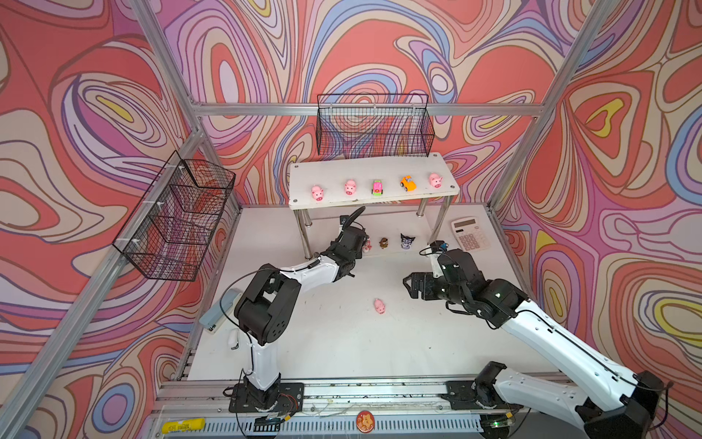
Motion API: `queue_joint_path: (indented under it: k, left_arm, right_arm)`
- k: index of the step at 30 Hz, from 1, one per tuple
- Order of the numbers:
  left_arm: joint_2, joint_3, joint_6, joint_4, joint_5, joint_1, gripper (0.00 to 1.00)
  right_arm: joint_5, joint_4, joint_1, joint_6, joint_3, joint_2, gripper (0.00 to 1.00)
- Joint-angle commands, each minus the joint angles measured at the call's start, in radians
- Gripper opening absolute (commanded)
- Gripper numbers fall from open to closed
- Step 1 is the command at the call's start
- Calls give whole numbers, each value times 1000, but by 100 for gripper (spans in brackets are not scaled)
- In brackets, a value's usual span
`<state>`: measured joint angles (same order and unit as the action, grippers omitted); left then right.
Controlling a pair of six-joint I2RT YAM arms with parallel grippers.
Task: Organize plastic toys on shelves
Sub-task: Place the plastic toy on the shelf.
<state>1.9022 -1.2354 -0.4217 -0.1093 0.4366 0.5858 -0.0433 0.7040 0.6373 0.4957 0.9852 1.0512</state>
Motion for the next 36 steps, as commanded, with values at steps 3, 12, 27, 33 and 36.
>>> queue_joint_path:
  k: [3,12,27,33,36]
  left_arm:
    - [41,-40,9,-6,-18,-15,26]
    - [70,-56,1,-10,-39,-27,27]
    - [98,-52,-2,-35,-85,-46,28]
    - [94,-44,-2,-43,-92,-47,36]
    - [92,-44,0,-39,-86,-47,39]
  right_arm:
    - [1,-21,1,-21,38,3,98]
    - [-7,-19,1,-34,47,19,98]
    - [-17,-27,1,-43,56,55,98]
    - [-17,-28,-1,-42,59,60,98]
    - [-13,-30,-1,-41,59,63,98]
